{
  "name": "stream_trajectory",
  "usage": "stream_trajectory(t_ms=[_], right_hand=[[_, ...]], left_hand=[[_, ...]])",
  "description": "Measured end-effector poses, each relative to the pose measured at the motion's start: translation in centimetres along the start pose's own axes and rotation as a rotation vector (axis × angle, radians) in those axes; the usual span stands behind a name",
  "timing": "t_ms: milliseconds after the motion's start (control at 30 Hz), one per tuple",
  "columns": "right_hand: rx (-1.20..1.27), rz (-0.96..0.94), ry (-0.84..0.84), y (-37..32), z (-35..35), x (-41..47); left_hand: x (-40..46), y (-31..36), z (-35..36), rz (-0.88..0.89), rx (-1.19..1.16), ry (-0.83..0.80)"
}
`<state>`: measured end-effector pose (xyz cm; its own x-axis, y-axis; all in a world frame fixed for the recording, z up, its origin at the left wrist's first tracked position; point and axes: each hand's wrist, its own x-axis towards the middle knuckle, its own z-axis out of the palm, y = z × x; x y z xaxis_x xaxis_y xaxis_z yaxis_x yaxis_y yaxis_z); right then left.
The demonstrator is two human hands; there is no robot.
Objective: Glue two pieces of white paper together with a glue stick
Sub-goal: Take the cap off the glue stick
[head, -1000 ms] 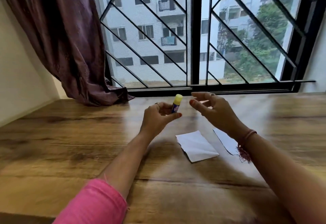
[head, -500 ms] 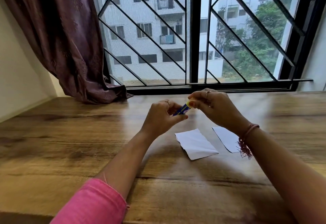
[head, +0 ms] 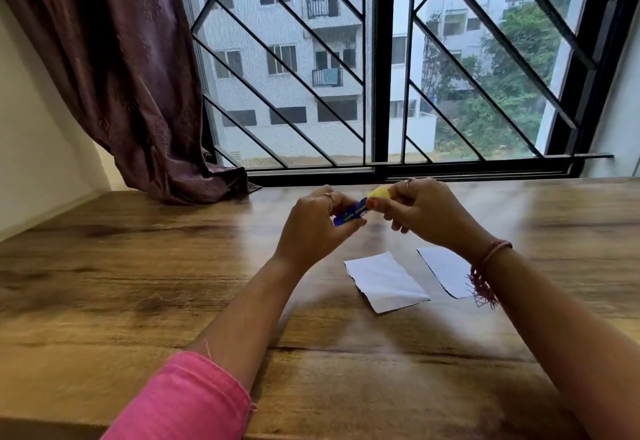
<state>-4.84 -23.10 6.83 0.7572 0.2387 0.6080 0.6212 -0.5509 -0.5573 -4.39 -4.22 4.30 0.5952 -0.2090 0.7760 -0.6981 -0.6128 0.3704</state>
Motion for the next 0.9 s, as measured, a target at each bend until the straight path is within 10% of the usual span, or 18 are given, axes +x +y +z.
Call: stream_trajectory(t_ms=[533,900], right_hand=[[0.015,0.031,0.004,-0.7,0.2,-0.2],[-0.036,0.039,0.04,1.6,-1.6,0.1]], left_hand=[[0.1,-0.4,-0.3,0.032,0.077,0.006],[-0.5,-6.2,-1.6,-0.538,-0.286,0.042]])
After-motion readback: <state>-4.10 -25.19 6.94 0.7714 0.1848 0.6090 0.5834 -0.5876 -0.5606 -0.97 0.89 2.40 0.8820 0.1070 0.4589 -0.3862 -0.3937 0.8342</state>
